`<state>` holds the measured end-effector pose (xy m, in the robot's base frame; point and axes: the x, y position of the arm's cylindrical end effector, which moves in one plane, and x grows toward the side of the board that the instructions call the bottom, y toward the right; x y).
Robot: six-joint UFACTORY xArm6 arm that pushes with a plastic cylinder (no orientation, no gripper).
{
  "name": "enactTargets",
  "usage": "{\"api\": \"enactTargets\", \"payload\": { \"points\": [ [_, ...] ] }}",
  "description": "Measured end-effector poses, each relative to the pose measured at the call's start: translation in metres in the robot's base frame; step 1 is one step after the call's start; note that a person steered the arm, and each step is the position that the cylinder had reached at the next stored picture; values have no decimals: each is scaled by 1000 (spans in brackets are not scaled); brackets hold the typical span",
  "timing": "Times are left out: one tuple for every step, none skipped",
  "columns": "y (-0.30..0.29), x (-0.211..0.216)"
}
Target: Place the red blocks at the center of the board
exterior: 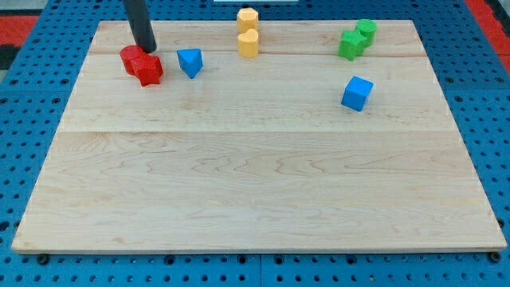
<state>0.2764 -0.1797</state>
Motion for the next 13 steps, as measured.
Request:
{"api": "enactTargets", "payload": {
  "points": [
    [12, 22],
    [10, -3],
    [7, -39],
    [-50, -21],
    [-48, 14],
    [-8, 33],
    [3, 61],
    [31, 79],
    [60, 100],
    [86, 124],
    [102, 126],
    [104, 126],
    [109, 126]
  ]
}}
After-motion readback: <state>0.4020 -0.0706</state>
